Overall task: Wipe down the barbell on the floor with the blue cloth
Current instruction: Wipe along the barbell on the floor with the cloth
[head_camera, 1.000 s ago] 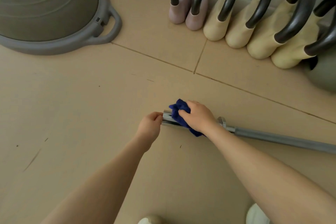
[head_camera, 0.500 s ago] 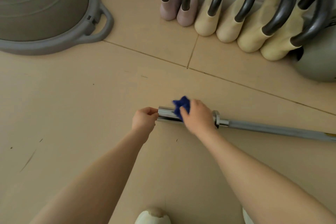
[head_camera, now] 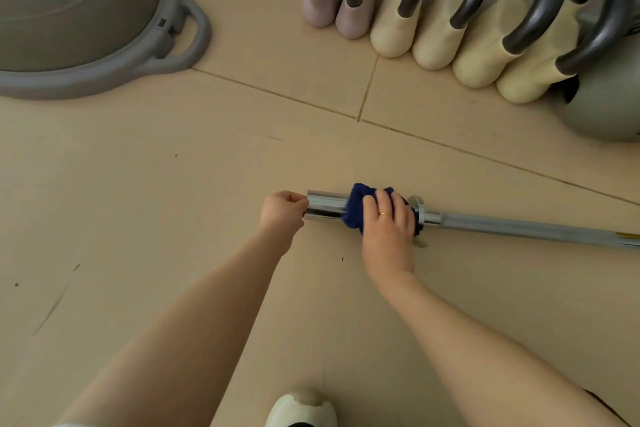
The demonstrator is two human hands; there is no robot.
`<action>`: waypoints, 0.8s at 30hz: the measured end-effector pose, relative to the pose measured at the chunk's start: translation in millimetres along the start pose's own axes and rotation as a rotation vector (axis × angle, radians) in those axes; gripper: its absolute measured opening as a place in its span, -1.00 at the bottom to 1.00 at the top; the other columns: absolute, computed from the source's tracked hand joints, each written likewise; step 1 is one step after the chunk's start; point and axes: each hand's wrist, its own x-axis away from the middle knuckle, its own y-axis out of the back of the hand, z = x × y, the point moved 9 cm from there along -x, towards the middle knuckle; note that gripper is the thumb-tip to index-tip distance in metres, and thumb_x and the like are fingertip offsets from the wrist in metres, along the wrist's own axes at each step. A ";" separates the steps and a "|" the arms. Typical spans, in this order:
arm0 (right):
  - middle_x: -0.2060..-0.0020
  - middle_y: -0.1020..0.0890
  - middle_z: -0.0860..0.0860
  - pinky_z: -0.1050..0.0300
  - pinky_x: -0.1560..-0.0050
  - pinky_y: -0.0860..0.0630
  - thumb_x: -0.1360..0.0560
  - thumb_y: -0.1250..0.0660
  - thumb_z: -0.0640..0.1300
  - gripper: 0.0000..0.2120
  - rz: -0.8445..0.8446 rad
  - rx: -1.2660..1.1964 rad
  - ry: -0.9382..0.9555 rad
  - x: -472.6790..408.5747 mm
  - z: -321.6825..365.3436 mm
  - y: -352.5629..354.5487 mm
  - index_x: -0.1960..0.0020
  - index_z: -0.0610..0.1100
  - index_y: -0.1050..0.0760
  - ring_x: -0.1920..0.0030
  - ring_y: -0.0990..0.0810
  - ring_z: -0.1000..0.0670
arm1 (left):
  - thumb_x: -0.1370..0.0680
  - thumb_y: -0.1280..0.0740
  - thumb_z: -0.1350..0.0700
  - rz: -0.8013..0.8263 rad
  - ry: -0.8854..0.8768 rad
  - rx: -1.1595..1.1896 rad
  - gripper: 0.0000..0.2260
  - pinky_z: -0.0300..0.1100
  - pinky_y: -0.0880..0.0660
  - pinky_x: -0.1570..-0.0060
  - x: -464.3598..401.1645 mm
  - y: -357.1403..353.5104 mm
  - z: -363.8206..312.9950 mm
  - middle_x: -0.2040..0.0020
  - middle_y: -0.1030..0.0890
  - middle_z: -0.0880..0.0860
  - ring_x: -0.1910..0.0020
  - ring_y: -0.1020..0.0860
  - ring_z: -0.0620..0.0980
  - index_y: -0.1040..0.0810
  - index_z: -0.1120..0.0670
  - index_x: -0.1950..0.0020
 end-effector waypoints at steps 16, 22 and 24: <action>-0.31 -0.41 -0.21 -0.17 -0.37 -0.22 -0.41 -0.28 -0.42 -0.56 0.122 -0.198 -0.135 -28.8 -5.4 -6.8 -0.27 -0.26 -0.38 -0.35 -0.30 -0.31 | -0.57 -0.20 0.31 0.116 -0.031 0.251 -0.69 -0.21 -0.38 -0.12 -2.2 -1.5 -17.1 -0.04 -0.59 0.06 -0.05 -0.55 -0.03 -0.47 0.17 -0.30; -0.50 -0.09 -0.16 -0.15 -0.45 0.02 -0.53 -0.22 -0.28 -0.43 0.227 -0.177 0.244 -21.0 54.4 -5.4 -0.48 -0.11 -0.14 -0.49 -0.01 -0.24 | -0.58 -0.10 0.24 0.196 -0.003 0.341 -0.68 -0.13 -0.37 -0.25 -2.6 -2.0 -16.0 -0.01 -0.64 -0.01 -0.19 -0.53 -0.01 -0.43 0.14 -0.32; -0.53 0.00 -0.07 -0.06 -0.46 0.06 -0.57 -0.15 -0.23 -0.43 0.256 -0.156 0.324 -27.0 49.3 -4.9 -0.51 0.00 -0.04 -0.51 0.06 -0.15 | -0.60 -0.10 0.22 0.232 -0.005 0.334 -0.69 -0.10 -0.33 -0.31 -2.4 -5.4 -14.8 -0.10 -0.60 -0.03 -0.26 -0.48 0.00 -0.42 0.11 -0.33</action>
